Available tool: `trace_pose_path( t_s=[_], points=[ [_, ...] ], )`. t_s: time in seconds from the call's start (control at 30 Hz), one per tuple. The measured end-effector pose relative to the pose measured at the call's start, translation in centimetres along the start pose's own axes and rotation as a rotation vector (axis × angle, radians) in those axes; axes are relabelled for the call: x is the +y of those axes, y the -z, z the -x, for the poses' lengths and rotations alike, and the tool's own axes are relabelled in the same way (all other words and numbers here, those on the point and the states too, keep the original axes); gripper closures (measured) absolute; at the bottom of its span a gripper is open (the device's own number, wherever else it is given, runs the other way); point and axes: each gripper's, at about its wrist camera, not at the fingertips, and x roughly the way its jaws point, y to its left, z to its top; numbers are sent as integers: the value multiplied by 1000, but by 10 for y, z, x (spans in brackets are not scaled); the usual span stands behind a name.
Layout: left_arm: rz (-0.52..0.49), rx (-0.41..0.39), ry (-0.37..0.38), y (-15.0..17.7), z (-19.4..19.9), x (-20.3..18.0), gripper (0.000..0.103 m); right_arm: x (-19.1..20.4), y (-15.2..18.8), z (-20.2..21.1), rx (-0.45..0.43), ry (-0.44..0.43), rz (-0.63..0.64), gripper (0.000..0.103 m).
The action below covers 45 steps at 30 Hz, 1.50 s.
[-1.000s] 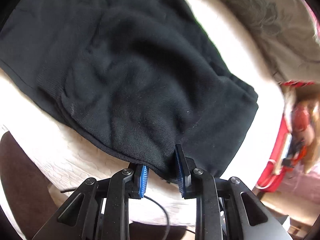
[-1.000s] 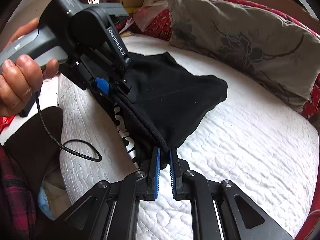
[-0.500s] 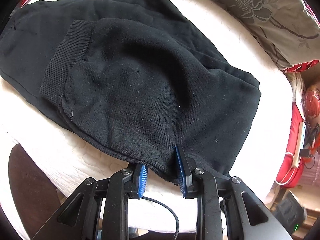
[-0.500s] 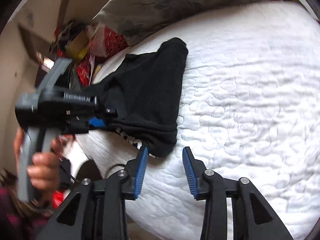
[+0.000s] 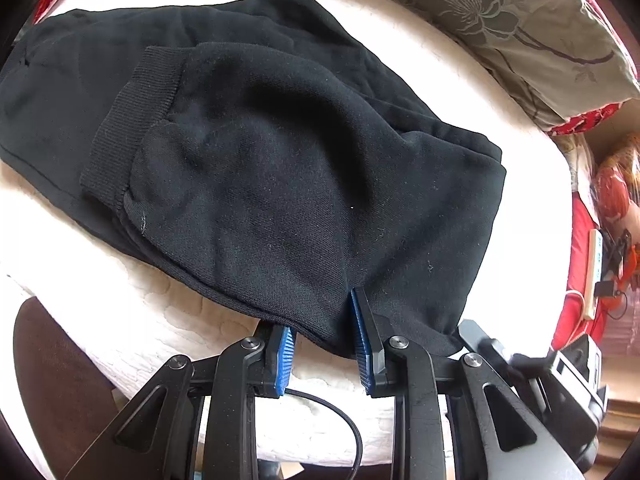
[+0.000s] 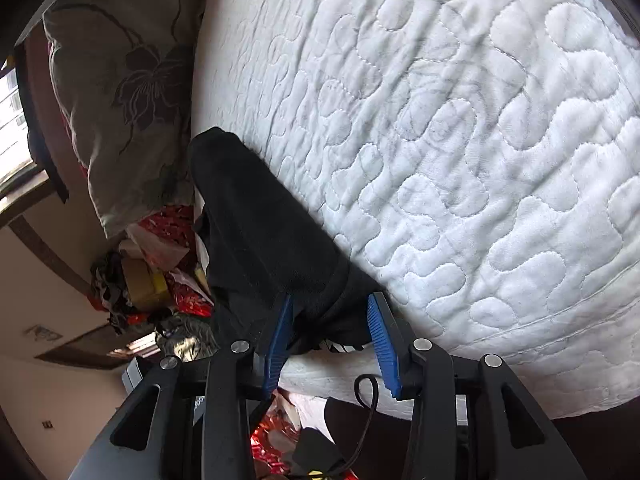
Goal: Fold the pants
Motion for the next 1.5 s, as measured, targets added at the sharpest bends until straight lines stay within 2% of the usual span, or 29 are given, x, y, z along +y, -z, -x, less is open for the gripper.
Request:
trace_pose_path(
  t_s=[0.03, 0.07, 0.13, 0.17, 0.23, 0.3, 0.4, 0.43, 0.47, 0.57, 0.63, 0.7, 0.73, 0.8, 0.87, 1.0, 1.07, 1.13, 1.17, 1.23, 1.3, 1.37, 1.4, 1.5],
  points=[
    [-3, 5, 7, -2, 1, 1, 78, 1, 1, -2, -15, 4, -1, 64],
    [-5, 12, 13, -4, 3, 2, 79, 1, 0, -1, -38, 15, 18, 75],
    [-1, 26, 33, -11, 11, 4, 79, 7, 6, -2, -66, 11, 61, 83],
    [-3, 6, 60, -15, 21, 4, 79, 8, 9, 2, -68, -43, 54, 86],
    [-44, -66, 83, -17, 39, 0, 79, 10, 15, 20, -128, -227, 72, 88],
    [-106, -120, 40, -8, 43, -6, 79, -2, 24, 18, -191, -403, 66, 88],
    [-117, -79, 24, 3, 20, 3, 79, -31, 27, -1, -239, -593, 28, 88],
    [-107, -61, 19, 6, 10, 8, 79, -42, 26, -8, -252, -627, 7, 88],
    [-102, -47, 11, 9, 2, 12, 78, -49, 25, -14, -262, -626, 11, 88],
    [-114, -49, 19, 15, -4, 18, 77, -64, 25, -19, -288, -544, 44, 90],
    [-126, -34, 31, 13, 2, 19, 76, -59, 26, -11, -287, -467, 111, 90],
    [-120, -9, 73, 8, 11, 26, 75, -49, 29, 3, -308, -354, 191, 82],
    [-122, -4, 79, 7, 17, 32, 73, -46, 30, 9, -310, -315, 202, 75],
    [-106, -14, 87, 3, 32, 49, 73, -41, 33, 23, -339, -232, 217, 75],
    [-68, -32, 97, -4, 43, 68, 73, -26, 37, 39, -402, -249, 272, 75],
    [5, -99, 83, -23, 56, 93, 73, 23, 47, 34, -399, -220, 476, 75],
    [42, -106, 71, -36, 50, 106, 72, 36, 54, 21, -400, -179, 548, 75],
    [54, -90, 44, -46, 35, 112, 72, 41, 55, 3, -396, -85, 607, 78],
    [57, -73, 55, -49, 28, 115, 73, 35, 54, -6, -392, -35, 610, 82],
    [48, -71, 64, -50, 29, 113, 73, 21, 48, -15, -370, -33, 577, 89],
    [19, -53, 85, -51, 34, 114, 70, 20, 45, -10, -357, -34, 561, 91],
    [18, -34, 135, -54, 43, 126, 70, 25, 47, 3, -365, -19, 559, 83],
    [23, -31, 148, -54, 49, 133, 70, 32, 50, 9, -380, -14, 571, 82],
    [46, -53, 182, -57, 73, 166, 69, 58, 60, 18, -404, -13, 637, 74]
  ],
)
